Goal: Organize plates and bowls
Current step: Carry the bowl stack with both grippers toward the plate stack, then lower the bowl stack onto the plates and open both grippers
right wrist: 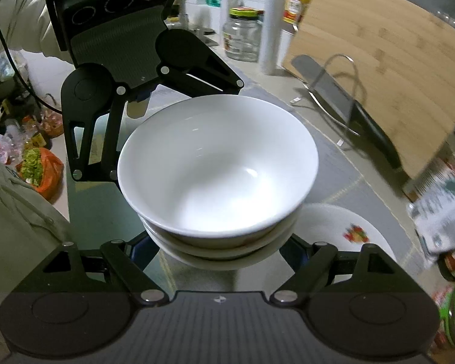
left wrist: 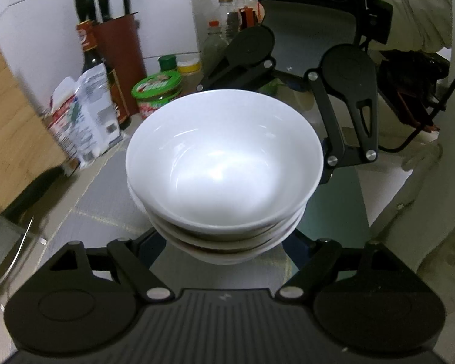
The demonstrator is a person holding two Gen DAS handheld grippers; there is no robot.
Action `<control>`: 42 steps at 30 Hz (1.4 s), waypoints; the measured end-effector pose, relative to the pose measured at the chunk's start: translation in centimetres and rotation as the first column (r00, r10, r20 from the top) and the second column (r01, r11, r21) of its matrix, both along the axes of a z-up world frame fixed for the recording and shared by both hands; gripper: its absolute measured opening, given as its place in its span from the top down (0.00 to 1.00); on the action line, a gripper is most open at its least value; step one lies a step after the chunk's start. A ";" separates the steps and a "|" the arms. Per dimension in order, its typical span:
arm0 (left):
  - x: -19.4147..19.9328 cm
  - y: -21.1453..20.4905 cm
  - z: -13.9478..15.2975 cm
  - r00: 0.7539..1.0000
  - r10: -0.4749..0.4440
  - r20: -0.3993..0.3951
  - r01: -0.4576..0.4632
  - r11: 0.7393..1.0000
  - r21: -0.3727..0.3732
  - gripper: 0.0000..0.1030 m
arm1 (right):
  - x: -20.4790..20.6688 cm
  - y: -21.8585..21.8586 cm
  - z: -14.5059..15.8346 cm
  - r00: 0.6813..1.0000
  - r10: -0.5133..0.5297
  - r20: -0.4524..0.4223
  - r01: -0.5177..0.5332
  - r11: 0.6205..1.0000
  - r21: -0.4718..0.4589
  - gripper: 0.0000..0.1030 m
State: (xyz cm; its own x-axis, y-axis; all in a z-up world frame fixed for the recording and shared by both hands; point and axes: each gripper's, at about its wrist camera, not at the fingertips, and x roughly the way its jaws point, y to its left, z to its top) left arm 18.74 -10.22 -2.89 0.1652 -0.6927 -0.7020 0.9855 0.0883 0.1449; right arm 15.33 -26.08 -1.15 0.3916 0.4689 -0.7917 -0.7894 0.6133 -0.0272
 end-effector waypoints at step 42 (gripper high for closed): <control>6.4 -9.5 -3.5 0.997 -0.080 -0.017 0.080 0.996 0.030 0.19 | 3.6 -8.6 -3.2 0.995 -0.102 -0.024 0.100 0.993 -0.057 0.14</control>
State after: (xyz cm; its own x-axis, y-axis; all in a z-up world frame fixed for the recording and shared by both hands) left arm 25.17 -19.75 -6.44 0.0988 -0.6811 -0.7255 0.9915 0.0050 0.1303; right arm 18.94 -34.72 -4.36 0.4130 0.3825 -0.8265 -0.7244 0.6880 -0.0435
